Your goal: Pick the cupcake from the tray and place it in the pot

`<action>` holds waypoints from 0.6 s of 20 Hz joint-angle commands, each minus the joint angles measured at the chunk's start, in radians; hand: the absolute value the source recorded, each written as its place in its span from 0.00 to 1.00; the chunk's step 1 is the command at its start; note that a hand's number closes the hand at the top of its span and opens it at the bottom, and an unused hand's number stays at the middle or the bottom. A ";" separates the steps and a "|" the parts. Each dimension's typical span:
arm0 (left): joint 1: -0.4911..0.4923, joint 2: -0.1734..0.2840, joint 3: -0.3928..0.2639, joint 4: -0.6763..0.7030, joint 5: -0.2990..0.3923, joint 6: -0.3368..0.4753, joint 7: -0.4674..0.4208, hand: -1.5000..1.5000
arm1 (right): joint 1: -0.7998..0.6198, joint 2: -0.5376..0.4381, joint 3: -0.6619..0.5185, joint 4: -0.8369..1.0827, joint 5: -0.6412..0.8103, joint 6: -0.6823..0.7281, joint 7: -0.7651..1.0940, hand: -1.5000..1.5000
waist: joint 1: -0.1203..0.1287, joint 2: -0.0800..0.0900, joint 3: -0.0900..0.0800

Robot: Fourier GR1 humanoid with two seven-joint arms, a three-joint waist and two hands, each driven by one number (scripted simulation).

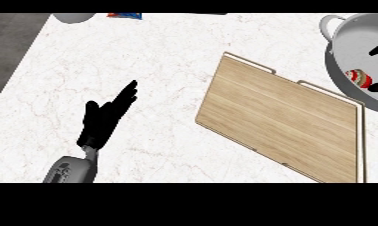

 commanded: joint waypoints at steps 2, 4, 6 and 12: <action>0.015 -0.016 -0.003 0.028 -0.010 0.008 -0.036 0.50 | -0.035 0.047 -0.168 -0.045 -0.165 -0.125 -0.093 0.00 | -0.017 0.000 0.003; -0.004 0.003 0.023 0.013 0.003 0.008 -0.008 0.50 | -0.047 0.059 -0.242 -0.059 -0.240 -0.144 -0.133 0.00 | -0.026 -0.006 0.002; 0.021 -0.011 0.006 0.001 0.003 0.008 -0.004 0.50 | -0.052 0.052 -0.317 -0.063 -0.311 -0.182 -0.144 0.00 | -0.025 -0.009 0.002; 0.013 0.005 0.015 -0.019 0.000 0.005 0.011 0.50 | -0.017 -0.041 -0.493 -0.068 -0.463 -0.300 -0.199 0.00 | -0.023 -0.004 0.002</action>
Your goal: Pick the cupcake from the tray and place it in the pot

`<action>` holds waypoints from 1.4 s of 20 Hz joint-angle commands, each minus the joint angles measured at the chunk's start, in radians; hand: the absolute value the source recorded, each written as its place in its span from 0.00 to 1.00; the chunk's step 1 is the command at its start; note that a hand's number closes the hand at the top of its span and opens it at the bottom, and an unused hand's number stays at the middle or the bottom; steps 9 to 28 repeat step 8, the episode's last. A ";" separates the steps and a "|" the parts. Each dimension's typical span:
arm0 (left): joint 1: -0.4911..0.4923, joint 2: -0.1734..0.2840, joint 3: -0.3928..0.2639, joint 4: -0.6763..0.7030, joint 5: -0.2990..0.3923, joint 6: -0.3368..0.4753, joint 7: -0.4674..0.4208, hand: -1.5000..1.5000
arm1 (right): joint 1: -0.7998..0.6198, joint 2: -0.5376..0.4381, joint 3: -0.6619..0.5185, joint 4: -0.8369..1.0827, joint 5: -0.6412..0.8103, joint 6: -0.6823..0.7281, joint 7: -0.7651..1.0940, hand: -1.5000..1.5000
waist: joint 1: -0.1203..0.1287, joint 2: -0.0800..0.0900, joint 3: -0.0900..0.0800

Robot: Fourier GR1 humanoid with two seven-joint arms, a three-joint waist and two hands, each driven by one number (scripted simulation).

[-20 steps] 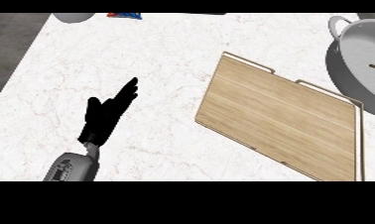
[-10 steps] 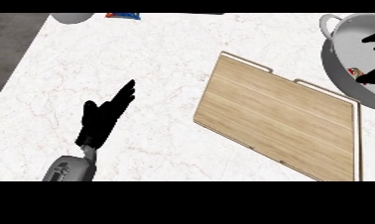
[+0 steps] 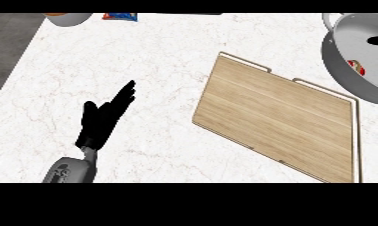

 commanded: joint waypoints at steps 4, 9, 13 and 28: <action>-0.002 0.019 0.025 -0.001 0.010 -0.008 0.020 0.50 | 0.052 -0.122 -0.176 -0.011 -0.162 -0.007 -0.099 0.00 | -0.008 -0.002 -0.001; 0.012 -0.002 0.009 -0.034 0.002 0.007 0.034 0.50 | 0.139 -0.169 -0.254 0.001 -0.237 0.053 -0.190 0.00 | -0.010 -0.004 0.000; 0.012 -0.002 0.009 -0.034 0.002 0.007 0.034 0.50 | 0.139 -0.169 -0.254 0.001 -0.237 0.053 -0.190 0.00 | -0.010 -0.004 0.000; 0.012 -0.002 0.009 -0.034 0.002 0.007 0.034 0.50 | 0.139 -0.169 -0.254 0.001 -0.237 0.053 -0.190 0.00 | -0.010 -0.004 0.000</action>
